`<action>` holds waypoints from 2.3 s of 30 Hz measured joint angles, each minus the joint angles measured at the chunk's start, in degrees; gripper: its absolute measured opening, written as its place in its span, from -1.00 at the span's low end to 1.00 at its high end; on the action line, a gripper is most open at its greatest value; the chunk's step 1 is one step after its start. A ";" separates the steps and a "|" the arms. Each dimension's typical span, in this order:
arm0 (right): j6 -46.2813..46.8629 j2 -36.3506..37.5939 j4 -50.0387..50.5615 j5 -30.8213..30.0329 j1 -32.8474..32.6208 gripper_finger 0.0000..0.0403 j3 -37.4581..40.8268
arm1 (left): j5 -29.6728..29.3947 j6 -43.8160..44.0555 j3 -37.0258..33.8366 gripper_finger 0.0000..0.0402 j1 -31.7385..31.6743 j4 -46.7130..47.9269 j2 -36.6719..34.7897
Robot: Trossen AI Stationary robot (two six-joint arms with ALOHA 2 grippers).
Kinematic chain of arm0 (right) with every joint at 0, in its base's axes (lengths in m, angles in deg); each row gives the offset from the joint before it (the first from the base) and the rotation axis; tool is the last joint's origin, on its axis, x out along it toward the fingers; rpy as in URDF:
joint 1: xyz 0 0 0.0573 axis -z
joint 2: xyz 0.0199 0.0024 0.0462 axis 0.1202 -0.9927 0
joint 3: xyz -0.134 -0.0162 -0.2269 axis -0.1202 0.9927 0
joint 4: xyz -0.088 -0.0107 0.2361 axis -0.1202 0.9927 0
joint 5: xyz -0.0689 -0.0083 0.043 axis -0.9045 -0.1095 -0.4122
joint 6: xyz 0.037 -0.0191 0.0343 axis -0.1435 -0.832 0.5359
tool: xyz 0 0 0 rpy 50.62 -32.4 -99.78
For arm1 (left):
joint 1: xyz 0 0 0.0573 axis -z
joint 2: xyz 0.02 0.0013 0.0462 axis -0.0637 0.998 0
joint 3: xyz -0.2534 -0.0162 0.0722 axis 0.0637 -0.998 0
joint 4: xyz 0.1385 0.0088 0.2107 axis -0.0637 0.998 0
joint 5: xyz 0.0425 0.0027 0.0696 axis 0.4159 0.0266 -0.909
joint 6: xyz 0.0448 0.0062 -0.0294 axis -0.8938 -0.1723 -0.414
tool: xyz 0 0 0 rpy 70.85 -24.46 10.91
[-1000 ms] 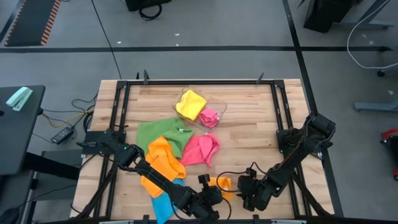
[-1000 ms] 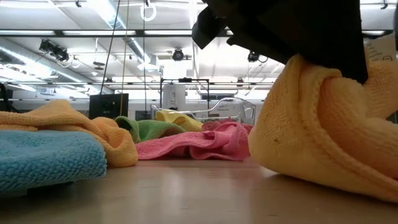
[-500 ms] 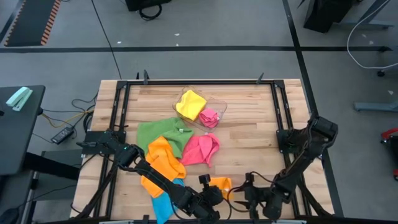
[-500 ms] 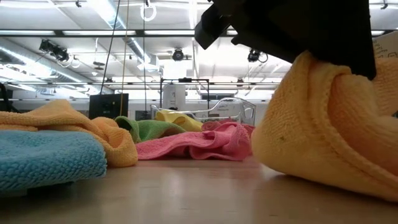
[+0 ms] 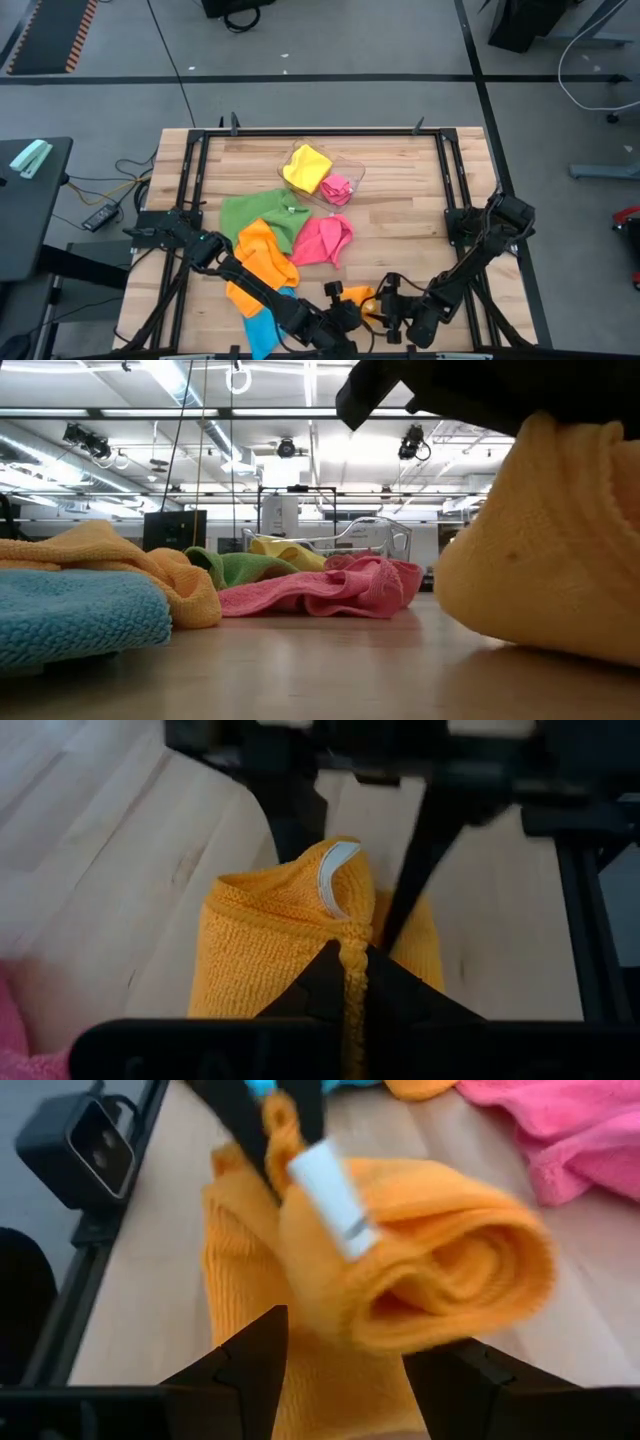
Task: Fold microfiber towels
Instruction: Fold the right orange microfiber cloth
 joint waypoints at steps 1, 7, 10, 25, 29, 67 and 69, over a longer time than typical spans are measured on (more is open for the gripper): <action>-0.08 -0.85 -0.81 0.04 0.02 -0.01 0.00 | 0.01 0.04 0.00 -0.86 -0.17 -0.01 0.00; -1.94 -6.95 -7.72 1.91 1.20 -0.01 -0.01 | 0.25 0.74 -0.02 -0.81 -0.71 -1.22 1.58; -2.21 -7.97 -9.83 2.97 1.99 -0.01 -0.13 | 0.72 0.39 -0.02 -0.81 -0.89 -2.82 2.72; -3.19 -6.40 -9.12 5.62 1.56 -0.01 -0.04 | 4.49 -2.23 0.04 -0.78 -1.02 -7.20 5.69; -1.97 -2.72 -5.07 9.79 1.42 -0.01 0.02 | 4.72 -2.10 0.04 -0.79 -1.00 -7.15 5.79; -10.38 1.61 -2.14 1.58 1.51 -0.01 0.37 | 5.84 -7.43 0.01 0.12 0.74 -6.98 4.19; -10.09 1.65 -1.93 1.66 1.36 -0.01 0.37 | 5.87 -7.52 0.00 0.14 1.23 -6.00 3.19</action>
